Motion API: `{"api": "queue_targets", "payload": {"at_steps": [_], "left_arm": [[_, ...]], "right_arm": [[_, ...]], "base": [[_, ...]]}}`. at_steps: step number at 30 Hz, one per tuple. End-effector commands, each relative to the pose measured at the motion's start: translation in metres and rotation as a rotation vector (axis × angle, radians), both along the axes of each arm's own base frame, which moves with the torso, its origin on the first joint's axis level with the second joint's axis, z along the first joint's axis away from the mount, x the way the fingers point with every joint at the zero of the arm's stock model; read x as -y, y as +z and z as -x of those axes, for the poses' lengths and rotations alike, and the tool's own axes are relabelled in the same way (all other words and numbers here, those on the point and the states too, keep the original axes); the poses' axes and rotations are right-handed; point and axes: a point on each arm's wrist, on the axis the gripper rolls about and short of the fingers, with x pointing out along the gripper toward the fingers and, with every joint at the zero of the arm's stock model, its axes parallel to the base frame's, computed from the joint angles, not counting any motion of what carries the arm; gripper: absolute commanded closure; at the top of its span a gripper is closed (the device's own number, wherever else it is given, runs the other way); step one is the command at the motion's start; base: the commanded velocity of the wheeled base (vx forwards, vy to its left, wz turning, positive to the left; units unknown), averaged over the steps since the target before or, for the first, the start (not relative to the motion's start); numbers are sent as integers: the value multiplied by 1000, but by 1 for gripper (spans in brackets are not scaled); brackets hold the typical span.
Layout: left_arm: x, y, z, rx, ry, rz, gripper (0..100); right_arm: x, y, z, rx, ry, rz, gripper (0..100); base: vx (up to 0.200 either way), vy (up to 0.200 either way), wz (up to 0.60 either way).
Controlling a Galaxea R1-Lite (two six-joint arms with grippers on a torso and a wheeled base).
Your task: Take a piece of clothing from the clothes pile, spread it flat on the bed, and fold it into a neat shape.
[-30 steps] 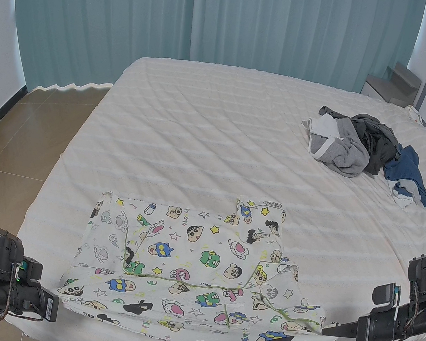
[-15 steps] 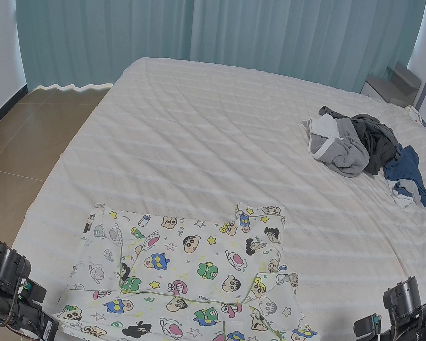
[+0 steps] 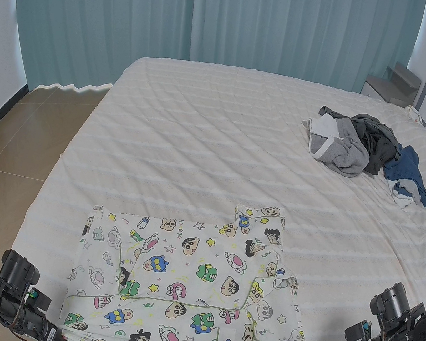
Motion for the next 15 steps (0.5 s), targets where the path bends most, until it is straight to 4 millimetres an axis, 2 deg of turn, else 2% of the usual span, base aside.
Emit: {"api": "queue_targets", "payload": {"at_steps": [1, 5, 15], "left_arm": [[0, -4, 5, -40, -1, 0, 0], [-1, -1, 2, -2, 4, 48, 0], [-14, 33, 1, 269, 90, 102, 0]], "right_arm": [[-1, -2, 0, -13, 6, 4, 0], [-2, 0, -2, 3, 3, -2, 0], [-2, 9, -9, 122, -27, -52, 0]], "base": [[0, 0, 0], [0, 0, 0], [0, 0, 0]]}}
